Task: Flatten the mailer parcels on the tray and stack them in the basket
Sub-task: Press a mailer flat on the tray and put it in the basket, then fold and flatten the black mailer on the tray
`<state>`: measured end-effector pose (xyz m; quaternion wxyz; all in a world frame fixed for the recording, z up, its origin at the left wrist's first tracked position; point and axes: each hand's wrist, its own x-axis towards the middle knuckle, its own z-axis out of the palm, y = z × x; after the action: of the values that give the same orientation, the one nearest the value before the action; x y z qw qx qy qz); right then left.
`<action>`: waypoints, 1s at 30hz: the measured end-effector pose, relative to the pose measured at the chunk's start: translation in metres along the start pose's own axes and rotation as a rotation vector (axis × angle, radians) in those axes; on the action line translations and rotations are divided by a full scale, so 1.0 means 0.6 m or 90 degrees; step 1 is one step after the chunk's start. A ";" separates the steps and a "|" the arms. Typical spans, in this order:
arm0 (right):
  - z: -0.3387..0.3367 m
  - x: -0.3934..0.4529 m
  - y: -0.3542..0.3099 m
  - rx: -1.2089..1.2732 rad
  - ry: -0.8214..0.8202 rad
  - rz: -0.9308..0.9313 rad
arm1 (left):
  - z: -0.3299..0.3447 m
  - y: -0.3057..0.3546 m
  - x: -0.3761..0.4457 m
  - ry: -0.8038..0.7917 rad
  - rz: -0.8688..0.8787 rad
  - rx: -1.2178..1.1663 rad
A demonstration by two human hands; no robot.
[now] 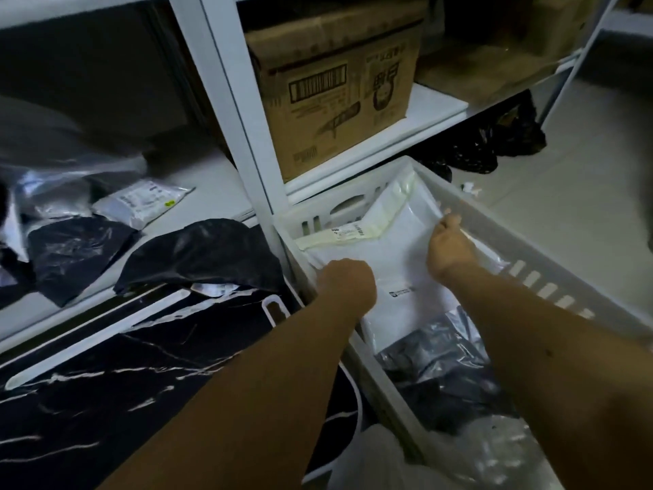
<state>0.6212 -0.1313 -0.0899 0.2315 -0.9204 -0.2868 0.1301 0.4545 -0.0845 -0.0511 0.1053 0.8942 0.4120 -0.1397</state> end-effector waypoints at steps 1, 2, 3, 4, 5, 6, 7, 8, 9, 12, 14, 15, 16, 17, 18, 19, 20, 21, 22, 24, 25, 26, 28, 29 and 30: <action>0.012 0.011 0.003 -0.018 -0.016 0.002 | 0.007 0.000 0.013 -0.017 0.010 0.031; 0.022 0.021 0.007 -0.048 -0.031 0.004 | 0.013 0.001 0.024 -0.034 0.016 0.056; 0.034 0.029 0.011 -0.074 -0.048 0.003 | 0.022 0.000 0.038 -0.054 0.021 0.077; 0.040 0.035 0.014 -0.082 -0.065 0.008 | 0.028 0.000 0.048 -0.074 0.021 0.095; 0.051 0.042 0.019 -0.093 -0.084 0.010 | 0.035 -0.002 0.060 -0.095 0.016 0.117; 0.061 0.049 0.024 -0.105 -0.097 0.014 | 0.039 -0.003 0.069 -0.117 0.010 0.140; 0.070 0.055 0.028 -0.117 -0.110 0.024 | 0.044 -0.004 0.077 -0.139 0.000 0.163; 0.084 0.062 0.035 -0.129 -0.121 0.041 | 0.050 -0.004 0.086 -0.161 -0.008 0.180; 0.095 0.062 0.037 -0.138 -0.118 0.056 | 0.051 -0.004 0.092 -0.174 -0.016 0.196; 0.132 0.049 0.026 -0.315 -0.063 -0.027 | 0.051 -0.004 0.107 -0.162 -0.022 0.222; 0.166 0.036 0.013 -0.369 -0.101 -0.131 | 0.053 -0.006 0.114 -0.157 -0.018 0.221; 0.185 0.034 0.008 -0.354 -0.155 -0.148 | 0.053 -0.008 0.115 -0.183 -0.012 0.213; 0.203 0.033 0.007 -0.319 -0.209 -0.141 | 0.056 -0.011 0.114 -0.222 -0.003 0.198; 0.215 0.031 0.008 -0.283 -0.253 -0.119 | 0.058 -0.013 0.111 -0.256 0.009 0.189; 0.226 0.031 0.014 -0.257 -0.284 -0.090 | 0.061 -0.014 0.108 -0.277 0.024 0.193; 0.234 0.033 0.022 -0.244 -0.306 -0.065 | 0.066 -0.016 0.107 -0.290 0.036 0.204; 0.239 0.035 0.029 -0.240 -0.323 -0.043 | 0.069 -0.017 0.106 -0.297 0.040 0.217; 0.247 0.040 0.037 -0.234 -0.335 -0.023 | 0.072 -0.017 0.111 -0.305 0.037 0.230; 0.252 0.042 0.043 -0.237 -0.341 -0.013 | 0.075 -0.017 0.115 -0.314 0.033 0.240; 0.265 0.046 0.054 -0.242 -0.347 0.000 | 0.081 -0.017 0.124 -0.325 0.035 0.249; 0.271 0.047 0.059 -0.243 -0.345 0.006 | 0.082 -0.016 0.128 -0.328 0.043 0.254; 0.275 0.047 0.063 -0.249 -0.341 0.011 | 0.083 -0.015 0.130 -0.330 0.053 0.260; 0.285 0.048 0.069 -0.258 -0.341 0.021 | 0.082 -0.013 0.134 -0.342 0.065 0.275; 0.290 0.049 0.068 -0.261 -0.344 0.027 | 0.082 -0.014 0.137 -0.349 0.065 0.280; 0.292 0.049 0.066 -0.266 -0.344 0.030 | 0.081 -0.013 0.137 -0.356 0.062 0.283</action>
<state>0.5978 -0.0815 -0.2634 -0.0498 -0.8867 -0.3366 0.3131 0.4918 -0.0359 -0.1251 0.0235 0.8410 0.2836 -0.4602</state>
